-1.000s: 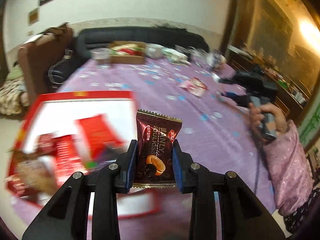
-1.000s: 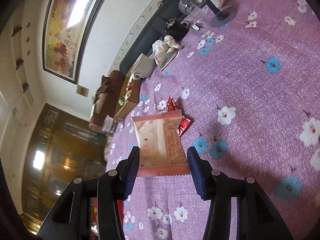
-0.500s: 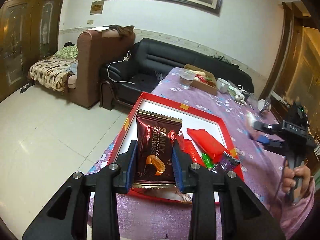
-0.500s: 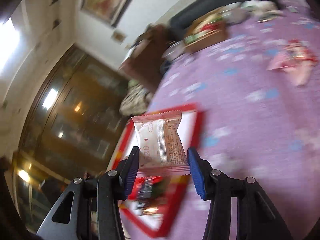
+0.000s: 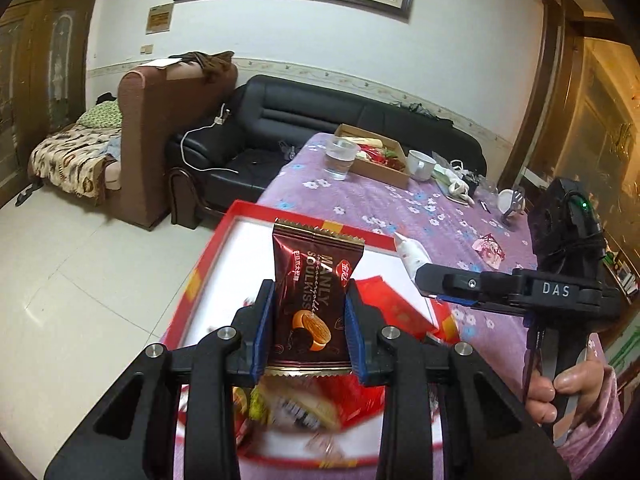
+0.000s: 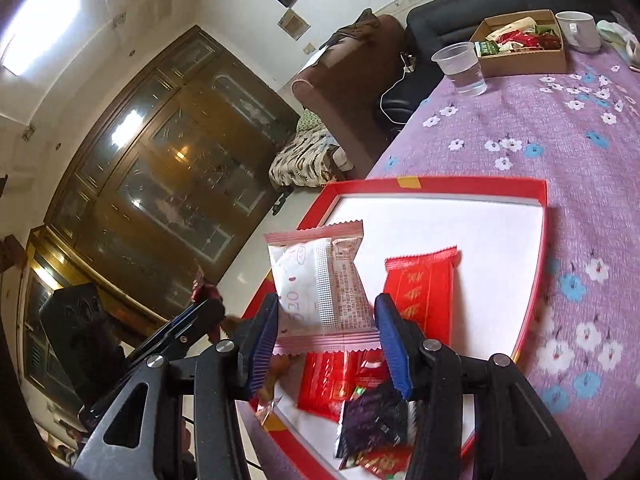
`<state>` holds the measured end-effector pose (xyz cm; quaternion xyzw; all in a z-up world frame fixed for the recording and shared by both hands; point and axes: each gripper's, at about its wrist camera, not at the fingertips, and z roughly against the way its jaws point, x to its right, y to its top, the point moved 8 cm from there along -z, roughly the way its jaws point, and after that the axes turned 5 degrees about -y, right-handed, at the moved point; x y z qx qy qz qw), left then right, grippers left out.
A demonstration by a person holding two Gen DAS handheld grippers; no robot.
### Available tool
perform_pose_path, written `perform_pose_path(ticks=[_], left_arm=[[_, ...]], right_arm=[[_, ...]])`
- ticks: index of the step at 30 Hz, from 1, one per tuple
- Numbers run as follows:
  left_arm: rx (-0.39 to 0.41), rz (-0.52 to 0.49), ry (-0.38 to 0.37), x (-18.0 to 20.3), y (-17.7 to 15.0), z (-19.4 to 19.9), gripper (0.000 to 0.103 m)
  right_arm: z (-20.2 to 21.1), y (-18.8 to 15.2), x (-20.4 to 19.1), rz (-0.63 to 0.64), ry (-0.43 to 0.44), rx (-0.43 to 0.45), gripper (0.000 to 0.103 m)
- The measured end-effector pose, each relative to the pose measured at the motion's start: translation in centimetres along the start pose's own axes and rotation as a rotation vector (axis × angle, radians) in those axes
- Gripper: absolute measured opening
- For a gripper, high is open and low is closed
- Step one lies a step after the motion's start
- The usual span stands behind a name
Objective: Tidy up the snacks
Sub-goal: 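Carry both packets over the tray and open both grippers to drop them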
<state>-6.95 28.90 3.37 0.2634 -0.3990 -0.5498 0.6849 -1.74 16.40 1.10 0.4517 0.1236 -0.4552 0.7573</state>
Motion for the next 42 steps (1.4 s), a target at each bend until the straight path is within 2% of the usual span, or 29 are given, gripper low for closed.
perform_pose_path(ticks=[7, 14, 17, 23, 26, 28, 31, 35, 37, 42], left_arm=[[-0.027, -0.025, 0.011, 1.2, 0.9, -3.2, 0.03], [-0.073, 0.0, 0.04, 1.3, 0.2, -5.9, 0.03], [-0.085, 0.009, 0.048, 1.2, 0.0, -6.5, 0.03], [-0.094, -0.015, 0.089, 1.4, -0.2, -6.8, 0.031], [-0.091, -0.036, 0.127, 1.4, -0.1, -6.8, 0.044], [-0.072, -0.054, 0.158, 1.6, 0.0, -6.6, 0.06], [-0.046, -0.074, 0.187, 2.2, 0.1, -6.1, 0.066], [-0.048, -0.114, 0.187, 3.7, -0.1, -6.0, 0.071], [-0.041, -0.136, 0.187, 4.7, -0.2, -5.7, 0.074], [-0.006, -0.177, 0.184, 6.1, 0.2, -4.3, 0.075]], right_arm=[[0.5, 2.2, 2.8, -0.054, 0.031, 0.099, 0.049], [0.1, 1.7, 4.9, -0.13, 0.068, 0.065, 0.05], [-0.7, 1.7, 5.8, -0.14, 0.034, 0.053, 0.051], [-0.6, 1.5, 6.5, -0.173, 0.039, 0.03, 0.051], [0.3, 1.7, 6.8, -0.216, 0.064, 0.042, 0.054], [0.8, 2.0, 7.7, -0.264, 0.069, 0.062, 0.059], [1.4, 2.3, 9.5, -0.364, 0.085, 0.079, 0.061], [1.2, 2.4, 10.8, -0.484, 0.184, 0.07, 0.059], [1.4, 2.5, 11.0, -0.509, 0.202, 0.072, 0.06], [2.2, 3.1, 11.7, -0.556, 0.267, 0.115, 0.066]])
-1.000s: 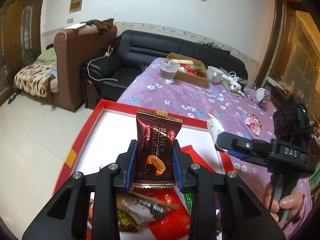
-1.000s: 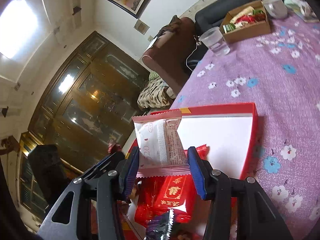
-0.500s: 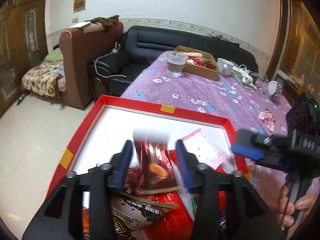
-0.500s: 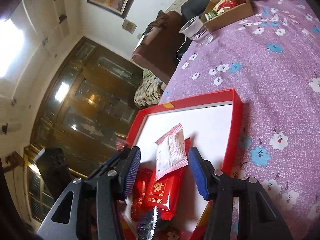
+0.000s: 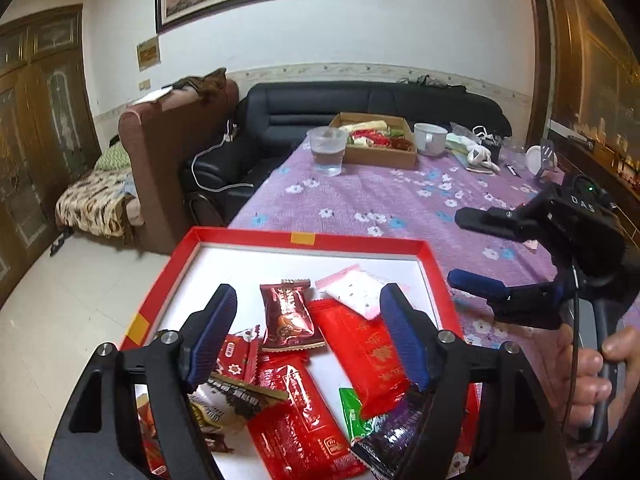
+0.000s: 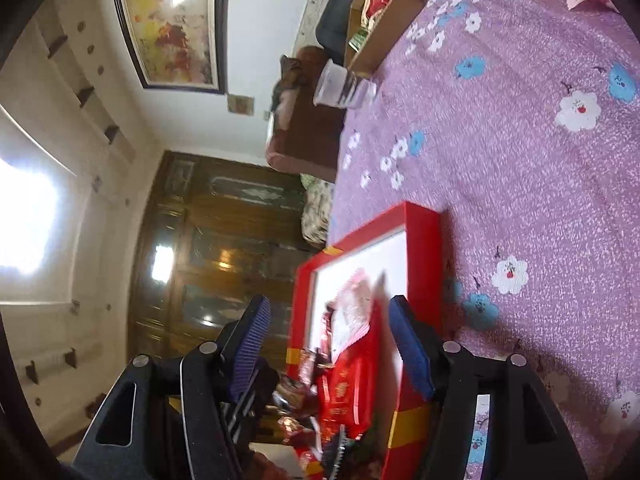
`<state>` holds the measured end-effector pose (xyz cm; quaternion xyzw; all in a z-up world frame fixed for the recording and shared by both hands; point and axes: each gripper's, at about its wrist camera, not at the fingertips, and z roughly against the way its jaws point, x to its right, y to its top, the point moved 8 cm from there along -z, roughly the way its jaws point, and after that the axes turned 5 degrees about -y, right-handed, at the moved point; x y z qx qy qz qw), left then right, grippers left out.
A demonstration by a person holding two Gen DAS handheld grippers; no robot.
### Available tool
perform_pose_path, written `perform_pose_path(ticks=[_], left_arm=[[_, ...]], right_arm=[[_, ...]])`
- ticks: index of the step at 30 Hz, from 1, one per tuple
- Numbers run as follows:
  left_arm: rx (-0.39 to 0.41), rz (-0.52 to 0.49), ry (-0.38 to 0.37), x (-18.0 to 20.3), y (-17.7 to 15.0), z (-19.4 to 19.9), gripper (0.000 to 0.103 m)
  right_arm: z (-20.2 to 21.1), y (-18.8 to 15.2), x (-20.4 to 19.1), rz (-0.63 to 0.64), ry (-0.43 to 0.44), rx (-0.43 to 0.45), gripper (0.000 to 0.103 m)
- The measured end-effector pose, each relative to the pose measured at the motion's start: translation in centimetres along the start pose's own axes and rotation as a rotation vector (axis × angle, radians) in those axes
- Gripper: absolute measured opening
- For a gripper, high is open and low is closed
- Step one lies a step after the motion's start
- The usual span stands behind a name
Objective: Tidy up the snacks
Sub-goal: 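Carry both packets over the tray and open both grippers to drop them, then move both grippers back toward the packets left on the tablecloth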
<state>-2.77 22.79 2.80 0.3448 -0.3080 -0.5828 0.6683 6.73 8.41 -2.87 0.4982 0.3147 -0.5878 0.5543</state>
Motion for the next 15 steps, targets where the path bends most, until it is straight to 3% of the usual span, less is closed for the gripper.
perform_pose_path(ticks=[5, 11, 15], left_arm=[[0.016, 0.061, 0.058, -2.7, 0.0, 2.2, 0.077], [0.035, 0.177, 0.212, -9.6, -2.2, 7.0, 0.077], [0.048, 0.188, 0.303, -12.6, -4.4, 9.9, 0.082]], right_arm=[[0.6, 1.0, 0.4, -0.024, 0.007, 0.027, 0.067], [1.2, 1.8, 0.8, -0.013, -0.03, 0.056, 0.067], [1.4, 1.8, 0.7, 0.026, -0.057, 0.06, 0.068]])
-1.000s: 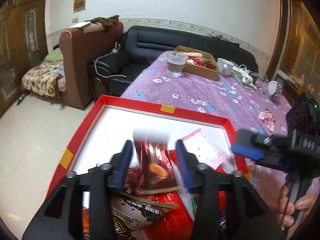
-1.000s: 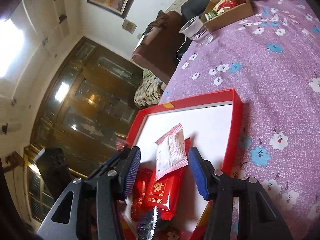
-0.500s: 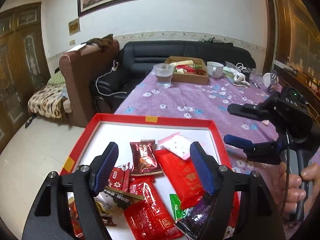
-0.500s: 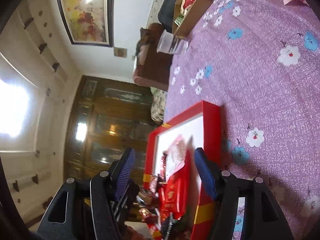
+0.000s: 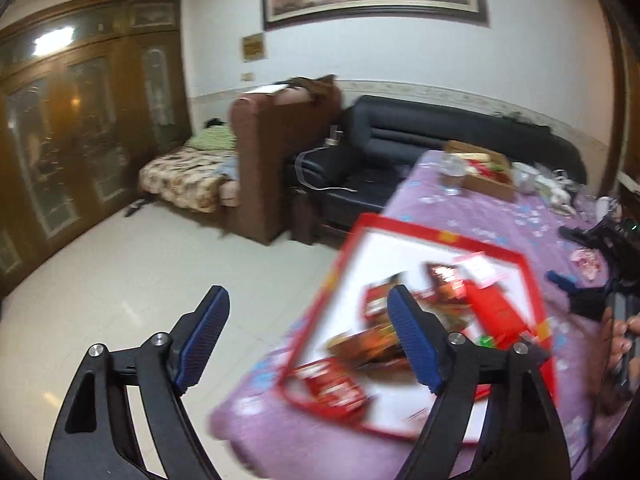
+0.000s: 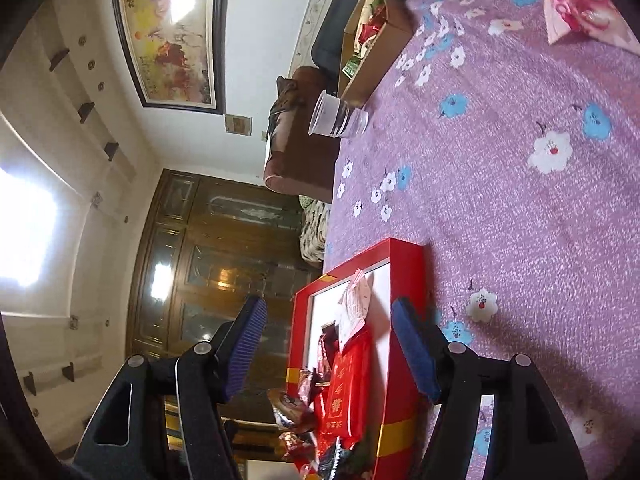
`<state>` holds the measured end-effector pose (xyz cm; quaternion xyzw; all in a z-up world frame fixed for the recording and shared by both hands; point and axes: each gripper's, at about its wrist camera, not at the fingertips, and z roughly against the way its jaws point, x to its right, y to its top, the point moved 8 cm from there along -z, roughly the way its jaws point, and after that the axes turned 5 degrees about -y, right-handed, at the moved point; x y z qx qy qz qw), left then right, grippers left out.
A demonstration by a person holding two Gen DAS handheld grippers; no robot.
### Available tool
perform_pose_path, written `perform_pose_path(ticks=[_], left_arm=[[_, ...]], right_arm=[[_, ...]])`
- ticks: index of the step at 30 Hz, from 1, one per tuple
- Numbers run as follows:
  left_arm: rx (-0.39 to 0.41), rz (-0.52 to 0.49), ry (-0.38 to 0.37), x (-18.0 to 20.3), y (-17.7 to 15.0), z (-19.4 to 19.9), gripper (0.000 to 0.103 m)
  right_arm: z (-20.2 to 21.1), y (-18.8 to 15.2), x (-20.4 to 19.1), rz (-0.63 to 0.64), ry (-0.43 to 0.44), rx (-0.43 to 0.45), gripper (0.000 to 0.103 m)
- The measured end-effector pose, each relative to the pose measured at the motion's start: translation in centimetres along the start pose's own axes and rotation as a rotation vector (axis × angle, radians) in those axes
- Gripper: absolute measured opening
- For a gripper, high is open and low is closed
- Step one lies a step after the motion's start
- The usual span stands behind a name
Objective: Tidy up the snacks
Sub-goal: 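Move both grippers back toward the packets left on the tablecloth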
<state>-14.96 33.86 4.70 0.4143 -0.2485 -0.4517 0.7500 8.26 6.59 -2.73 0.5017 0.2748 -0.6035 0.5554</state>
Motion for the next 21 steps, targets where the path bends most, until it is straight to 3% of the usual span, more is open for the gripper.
perform_pose_path(ticks=[6, 12, 21], left_arm=[[-0.042, 0.024, 0.028, -2.3, -1.5, -0.2, 0.082], [-0.026, -0.013, 0.008, -0.6, -1.1, -0.2, 0.082], [-0.064, -0.045, -0.021, 0.6, -2.1, 0.0, 0.082]], right_arm=[[0.2, 0.7, -0.2, 0.052, -0.055, 0.033, 0.068], [0.2, 1.5, 0.3, 0.052, -0.074, 0.034, 0.068], [0.4, 1.5, 1.1, 0.034, -0.089, 0.028, 0.068]])
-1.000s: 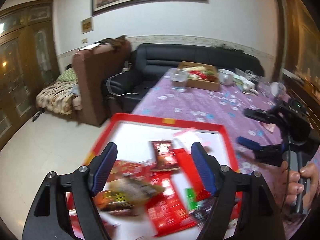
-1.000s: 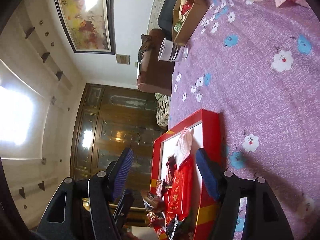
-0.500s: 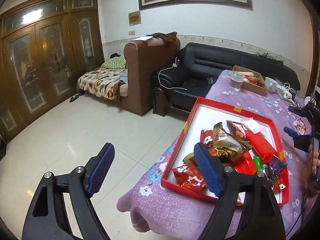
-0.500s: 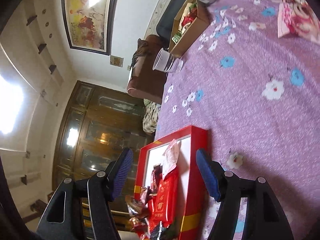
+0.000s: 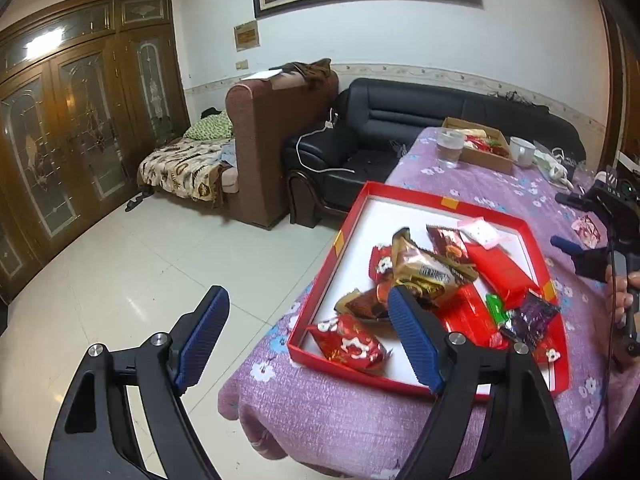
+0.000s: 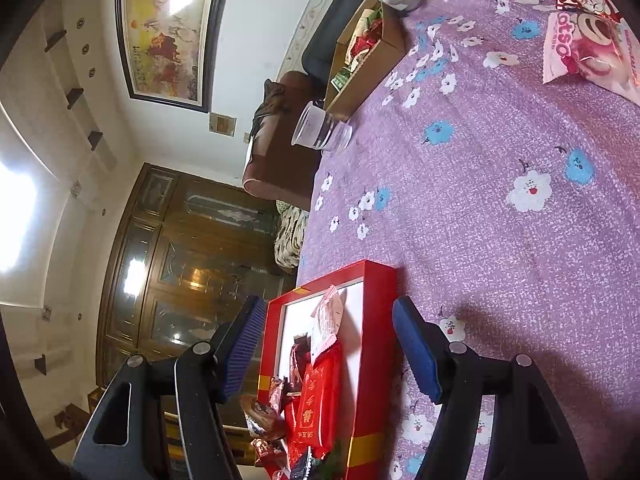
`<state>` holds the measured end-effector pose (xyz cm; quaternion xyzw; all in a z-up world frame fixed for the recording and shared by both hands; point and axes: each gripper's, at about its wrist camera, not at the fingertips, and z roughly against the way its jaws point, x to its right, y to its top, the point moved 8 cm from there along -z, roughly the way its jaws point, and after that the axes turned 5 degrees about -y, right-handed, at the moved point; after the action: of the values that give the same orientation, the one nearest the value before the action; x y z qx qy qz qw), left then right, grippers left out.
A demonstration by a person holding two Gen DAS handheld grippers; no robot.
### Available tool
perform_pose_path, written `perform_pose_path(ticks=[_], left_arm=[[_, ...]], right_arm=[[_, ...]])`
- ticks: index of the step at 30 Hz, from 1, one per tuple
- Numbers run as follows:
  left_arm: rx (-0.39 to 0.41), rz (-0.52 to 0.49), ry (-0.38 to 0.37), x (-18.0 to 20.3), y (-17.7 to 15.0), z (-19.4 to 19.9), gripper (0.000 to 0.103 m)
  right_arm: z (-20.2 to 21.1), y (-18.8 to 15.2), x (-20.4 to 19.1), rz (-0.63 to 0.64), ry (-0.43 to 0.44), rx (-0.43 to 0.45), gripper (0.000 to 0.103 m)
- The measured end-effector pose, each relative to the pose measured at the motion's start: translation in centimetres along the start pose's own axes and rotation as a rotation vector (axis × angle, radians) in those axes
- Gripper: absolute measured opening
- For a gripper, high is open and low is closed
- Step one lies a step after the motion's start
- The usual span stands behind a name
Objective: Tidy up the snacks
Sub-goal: 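Move both grippers back toward the packets left on the tablecloth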
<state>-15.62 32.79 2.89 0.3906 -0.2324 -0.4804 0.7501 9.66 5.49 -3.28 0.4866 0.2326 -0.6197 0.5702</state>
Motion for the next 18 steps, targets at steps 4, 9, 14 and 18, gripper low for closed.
perform_pose_path(ticks=[4, 9, 14, 18], left_arm=[[-0.013, -0.016, 0.015, -0.9, -0.9, 0.7, 0.082], [-0.038, 0.027, 0.033, -2.7, -1.8, 0.2, 0.082], [-0.061, 0.028, 0.06, -3.6, -1.3, -1.9, 0.082], [-0.139, 0.045, 0.076, -3.4, -2.3, -4.6, 0.082]], right_arm=[[0.1, 0.1, 0.0, 0.012, -0.012, 0.01, 0.071], [0.1, 0.0, 0.0, 0.021, -0.026, 0.013, 0.071], [-0.3, -0.3, -0.3, 0.028, -0.022, -0.003, 0.071], [-0.1, -0.2, -0.4, 0.021, -0.006, 0.001, 0.072]])
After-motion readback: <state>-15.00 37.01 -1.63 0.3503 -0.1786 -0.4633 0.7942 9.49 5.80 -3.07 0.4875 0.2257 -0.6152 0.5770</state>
